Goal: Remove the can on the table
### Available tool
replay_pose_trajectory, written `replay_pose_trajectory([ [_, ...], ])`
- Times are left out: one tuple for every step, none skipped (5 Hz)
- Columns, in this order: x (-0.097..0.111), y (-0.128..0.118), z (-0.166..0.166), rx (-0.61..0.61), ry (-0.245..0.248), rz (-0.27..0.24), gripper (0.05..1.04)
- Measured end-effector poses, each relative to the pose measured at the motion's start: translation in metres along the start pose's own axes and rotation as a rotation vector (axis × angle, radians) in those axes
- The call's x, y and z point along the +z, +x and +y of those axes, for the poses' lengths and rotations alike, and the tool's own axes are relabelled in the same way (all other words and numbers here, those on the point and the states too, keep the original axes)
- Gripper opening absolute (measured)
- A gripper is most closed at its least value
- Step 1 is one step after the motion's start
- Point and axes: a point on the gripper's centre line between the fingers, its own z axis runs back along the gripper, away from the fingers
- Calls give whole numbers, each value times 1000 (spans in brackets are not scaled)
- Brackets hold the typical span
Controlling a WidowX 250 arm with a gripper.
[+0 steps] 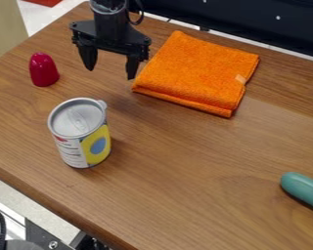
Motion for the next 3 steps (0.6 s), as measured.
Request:
replay_pose_trajectory([
  [-8, -5, -2, -8, -1, 29, 999],
  [-9, -6, 6, -207, -37, 43, 999],
  [-8, 1, 23, -368, -47, 18, 999],
])
